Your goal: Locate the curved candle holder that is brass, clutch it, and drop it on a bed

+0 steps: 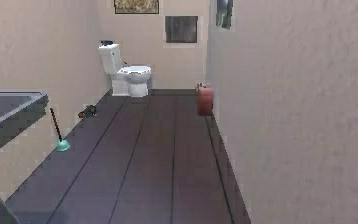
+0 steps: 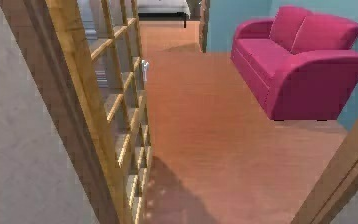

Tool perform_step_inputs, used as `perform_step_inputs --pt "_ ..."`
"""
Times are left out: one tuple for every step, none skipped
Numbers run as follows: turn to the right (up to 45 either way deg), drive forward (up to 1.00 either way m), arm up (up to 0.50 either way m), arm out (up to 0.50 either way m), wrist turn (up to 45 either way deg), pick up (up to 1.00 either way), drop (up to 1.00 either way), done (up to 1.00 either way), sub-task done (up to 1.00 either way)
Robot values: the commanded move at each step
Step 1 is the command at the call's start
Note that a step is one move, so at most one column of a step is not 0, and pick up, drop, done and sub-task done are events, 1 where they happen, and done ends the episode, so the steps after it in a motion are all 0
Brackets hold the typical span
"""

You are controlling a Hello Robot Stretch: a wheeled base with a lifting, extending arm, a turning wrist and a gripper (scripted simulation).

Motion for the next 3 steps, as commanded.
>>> perform_step_inputs --pt "-3.0 0.0 0.0 0.0 0.0 0.0 0.0 0.0 0.0" --pt "0.0 1.0 0.0 0.0 0.0 0.0 0.0 0.0 0.0" --pt "0.0 1.0 0.0 0.0 0.0 0.0 0.0 0.0 0.0"
